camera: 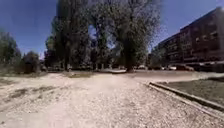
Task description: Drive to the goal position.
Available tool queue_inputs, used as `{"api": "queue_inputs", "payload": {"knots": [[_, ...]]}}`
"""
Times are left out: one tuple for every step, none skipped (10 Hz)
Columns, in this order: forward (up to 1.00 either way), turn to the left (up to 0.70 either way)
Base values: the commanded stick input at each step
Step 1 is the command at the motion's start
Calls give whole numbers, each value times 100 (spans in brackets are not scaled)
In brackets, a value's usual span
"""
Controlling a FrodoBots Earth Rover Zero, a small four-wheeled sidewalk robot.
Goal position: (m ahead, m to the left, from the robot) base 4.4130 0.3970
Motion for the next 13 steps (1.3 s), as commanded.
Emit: {"api": "queue_inputs", "payload": {"knots": [[85, 0], [85, 0], [85, 0], [85, 0], [85, 0], [85, 0], [85, 0], [85, 0], [85, 0], [85, 0], [85, 0], [85, 0], [85, 0]]}}
